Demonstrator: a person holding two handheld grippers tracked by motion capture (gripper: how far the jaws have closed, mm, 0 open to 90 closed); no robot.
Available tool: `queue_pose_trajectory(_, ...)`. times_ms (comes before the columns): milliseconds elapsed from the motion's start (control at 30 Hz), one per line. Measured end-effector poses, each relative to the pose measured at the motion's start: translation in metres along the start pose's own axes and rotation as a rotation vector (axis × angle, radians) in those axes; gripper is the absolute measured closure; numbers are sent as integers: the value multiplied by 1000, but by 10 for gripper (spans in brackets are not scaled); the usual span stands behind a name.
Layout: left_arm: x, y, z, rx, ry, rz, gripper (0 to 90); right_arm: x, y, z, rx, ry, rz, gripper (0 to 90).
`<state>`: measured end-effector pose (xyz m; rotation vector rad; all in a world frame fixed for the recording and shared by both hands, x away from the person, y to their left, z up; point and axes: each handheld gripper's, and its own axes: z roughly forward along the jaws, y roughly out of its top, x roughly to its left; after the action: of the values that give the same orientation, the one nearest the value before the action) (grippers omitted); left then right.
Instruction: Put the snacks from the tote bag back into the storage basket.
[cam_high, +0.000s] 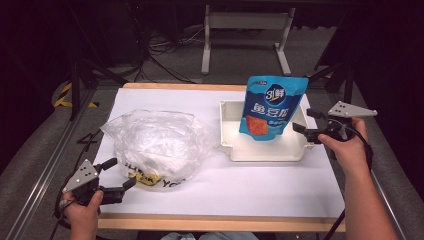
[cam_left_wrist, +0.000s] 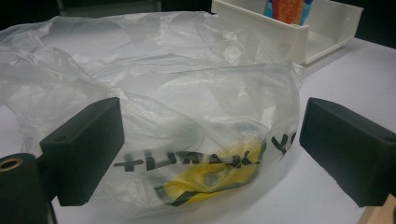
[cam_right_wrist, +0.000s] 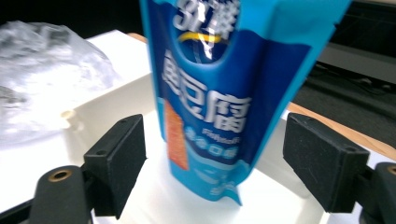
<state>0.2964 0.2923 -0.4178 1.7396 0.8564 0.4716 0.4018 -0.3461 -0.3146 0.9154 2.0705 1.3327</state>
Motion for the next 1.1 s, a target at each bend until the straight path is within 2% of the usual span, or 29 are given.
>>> queue_pose_trajectory(133, -1, 0, 0, 3, -2, 2, 74, 9, 3, -9, -14, 27, 1, 207)
queue_pose_trajectory(233, -1, 1, 1, 0, -4, 5, 74, 18, 4, -15, 23, 25, 21, 196)
queue_pose_trajectory(300, -1, 1, 1, 12, -1, 10, 74, 25, 4, -18, 43, 26, 3, 193)
queue_pose_trajectory(533, -1, 1, 2, 9, -3, 12, 73, 48, 7, -21, 66, 79, -28, 178)
queue_pose_trajectory(833, -1, 0, 2, 9, -4, 11, 73, 72, 7, -13, 66, 125, -56, 164)
queue_pose_trajectory(900, -2, 0, 1, 16, -1, 13, 72, 81, 5, -7, 52, 174, -53, 165)
queue_pose_trajectory(1100, -2, 0, 1, 13, -1, 15, 71, 93, 1, 5, 41, 219, -66, 156)
